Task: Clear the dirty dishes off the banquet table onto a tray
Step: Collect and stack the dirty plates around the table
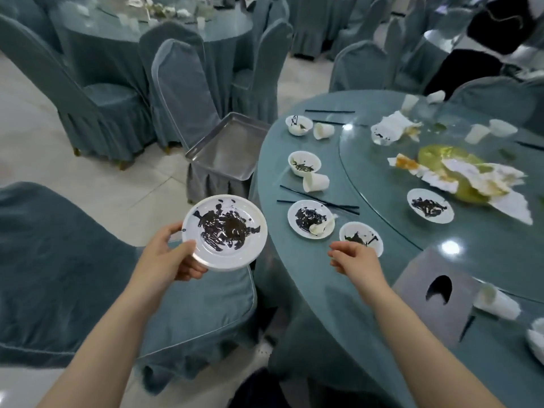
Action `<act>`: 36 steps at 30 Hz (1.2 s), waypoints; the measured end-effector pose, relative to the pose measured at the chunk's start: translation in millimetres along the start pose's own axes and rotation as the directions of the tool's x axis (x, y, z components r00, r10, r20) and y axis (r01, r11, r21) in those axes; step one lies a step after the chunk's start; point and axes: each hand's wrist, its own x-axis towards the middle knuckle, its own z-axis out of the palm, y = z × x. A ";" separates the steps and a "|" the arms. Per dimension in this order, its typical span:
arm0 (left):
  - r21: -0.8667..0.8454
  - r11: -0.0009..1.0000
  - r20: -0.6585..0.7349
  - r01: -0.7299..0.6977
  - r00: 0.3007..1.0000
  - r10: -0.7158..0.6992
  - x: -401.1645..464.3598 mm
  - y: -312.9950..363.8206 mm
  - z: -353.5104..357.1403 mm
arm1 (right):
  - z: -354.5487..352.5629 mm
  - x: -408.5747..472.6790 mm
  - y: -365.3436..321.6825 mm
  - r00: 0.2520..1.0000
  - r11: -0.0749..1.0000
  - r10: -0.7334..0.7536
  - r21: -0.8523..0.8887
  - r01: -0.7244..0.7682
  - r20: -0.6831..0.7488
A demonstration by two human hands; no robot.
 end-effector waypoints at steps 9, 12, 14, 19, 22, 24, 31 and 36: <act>0.026 0.998 -0.069 0.063 0.996 -0.061 106.4 26.9 39.0 | 0.4 171.8 -17.6 0.985 0.730 -0.044 -0.668 0.147 0.169; 0.016 0.996 -0.085 0.083 0.993 -0.081 129.1 29.6 47.9 | 4.4 207.5 -21.1 0.961 0.535 0.038 -0.818 0.211 0.273; 0.008 0.994 -0.087 0.107 0.991 -0.106 138.4 28.7 52.8 | 7.1 220.5 -18.6 0.945 0.408 0.051 -0.871 0.275 0.322; 0.016 0.989 -0.071 0.144 0.987 -0.142 160.6 28.6 64.2 | 10.4 242.6 -19.8 0.937 0.365 0.046 -0.879 0.306 0.345; 0.037 0.988 -0.043 0.152 0.988 -0.151 172.1 31.3 69.2 | 7.2 244.2 -17.5 0.943 0.464 0.080 -0.849 0.253 0.324; 0.034 0.988 -0.025 0.151 0.988 -0.151 179.3 32.5 73.6 | -2.2 244.1 -10.6 0.969 0.558 0.092 -0.818 0.140 0.228; 0.060 0.986 0.014 0.157 0.987 -0.158 192.0 30.5 80.1 | -43.7 246.9 12.0 0.984 0.595 0.174 -0.792 -0.139 -0.042; 0.081 0.981 0.025 0.176 0.984 -0.179 195.5 25.9 80.1 | -31.4 244.7 11.2 0.995 0.596 0.076 -0.797 -0.099 -0.066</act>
